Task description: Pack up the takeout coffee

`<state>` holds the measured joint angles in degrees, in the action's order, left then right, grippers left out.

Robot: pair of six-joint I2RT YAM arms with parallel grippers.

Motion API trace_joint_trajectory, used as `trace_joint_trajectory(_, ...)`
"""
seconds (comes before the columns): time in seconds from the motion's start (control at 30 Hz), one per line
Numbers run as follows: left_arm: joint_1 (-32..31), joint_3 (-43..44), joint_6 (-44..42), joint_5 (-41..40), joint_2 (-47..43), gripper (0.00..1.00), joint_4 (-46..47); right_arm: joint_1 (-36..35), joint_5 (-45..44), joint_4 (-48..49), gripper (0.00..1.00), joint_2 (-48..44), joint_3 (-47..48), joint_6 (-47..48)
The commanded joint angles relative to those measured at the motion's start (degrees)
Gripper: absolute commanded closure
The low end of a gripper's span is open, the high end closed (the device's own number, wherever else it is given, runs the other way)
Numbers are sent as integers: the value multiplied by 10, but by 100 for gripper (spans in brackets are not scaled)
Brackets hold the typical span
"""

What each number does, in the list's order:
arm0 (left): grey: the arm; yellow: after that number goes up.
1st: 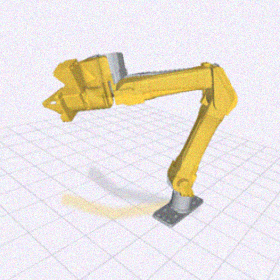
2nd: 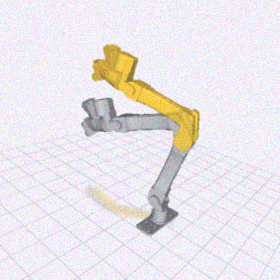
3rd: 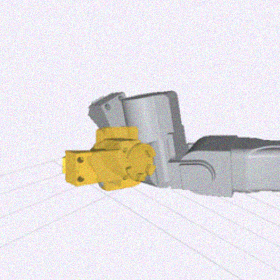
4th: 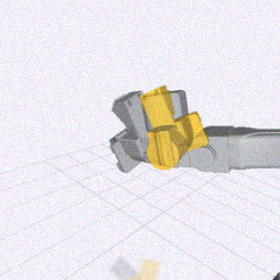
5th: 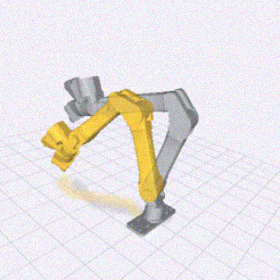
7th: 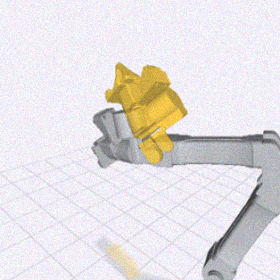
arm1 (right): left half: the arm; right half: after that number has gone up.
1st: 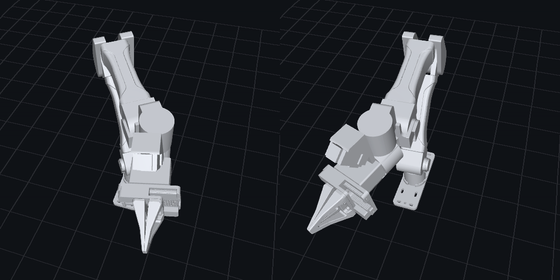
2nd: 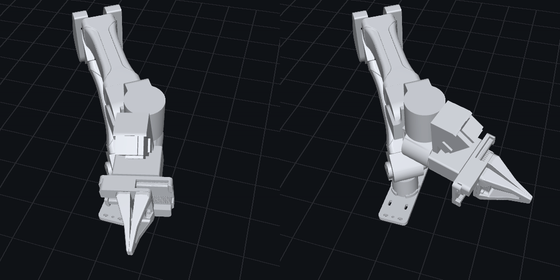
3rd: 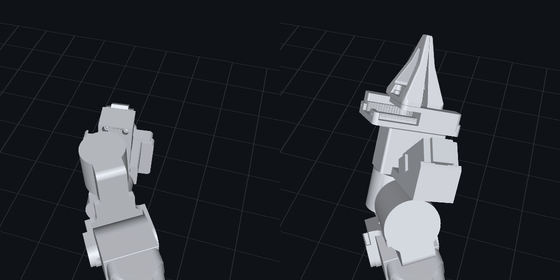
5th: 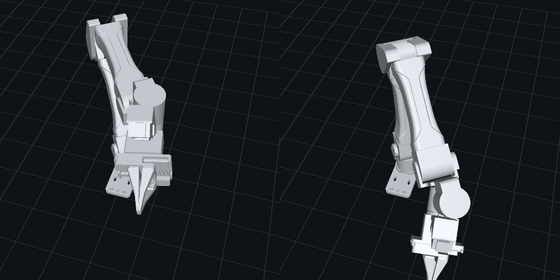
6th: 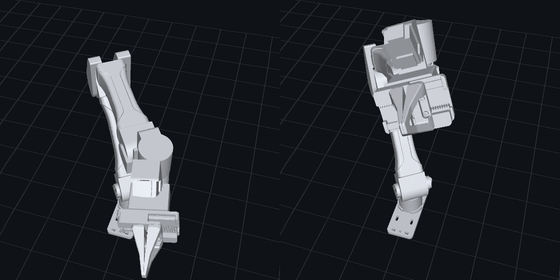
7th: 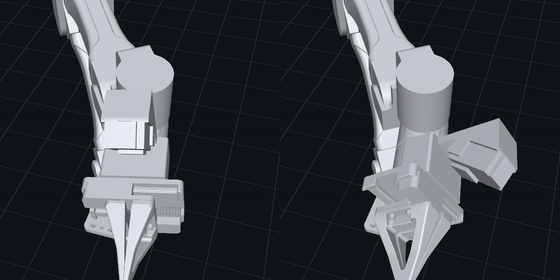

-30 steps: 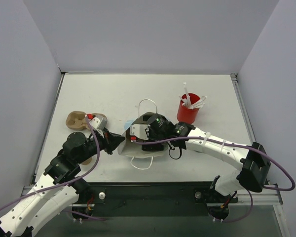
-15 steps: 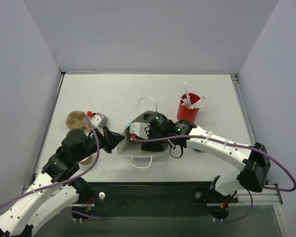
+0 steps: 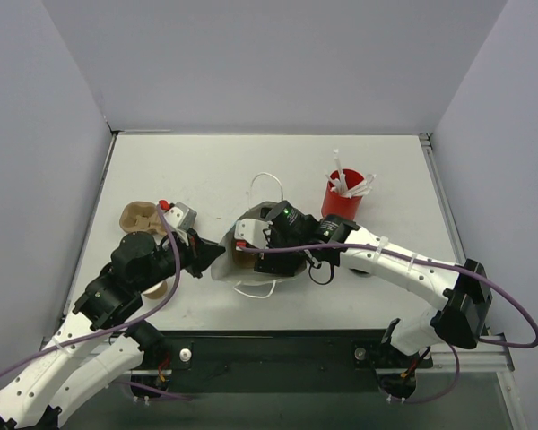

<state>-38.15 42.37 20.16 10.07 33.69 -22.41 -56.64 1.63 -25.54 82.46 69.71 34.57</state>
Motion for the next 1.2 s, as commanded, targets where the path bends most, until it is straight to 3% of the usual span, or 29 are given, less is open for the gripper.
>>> trace_joint_trajectory(0.0, 0, 31, -12, 8, 6, 100, -18, 6, 4, -4, 5, -12, 29, -19)
trace_joint_trajectory(0.27, 0, 41, -12, 8, 14, 100, -26, 7, 0, -4, 5, -12, 39, -22)
trace_joint_trajectory(0.87, 0, 20, -33, 7, -1, 100, -26, 10, 0, -21, 34, -18, 17, -27)
trace_joint_trajectory(1.17, 0, -17, -57, 45, -37, 100, 12, 14, 5, -21, 39, -19, 5, -32)
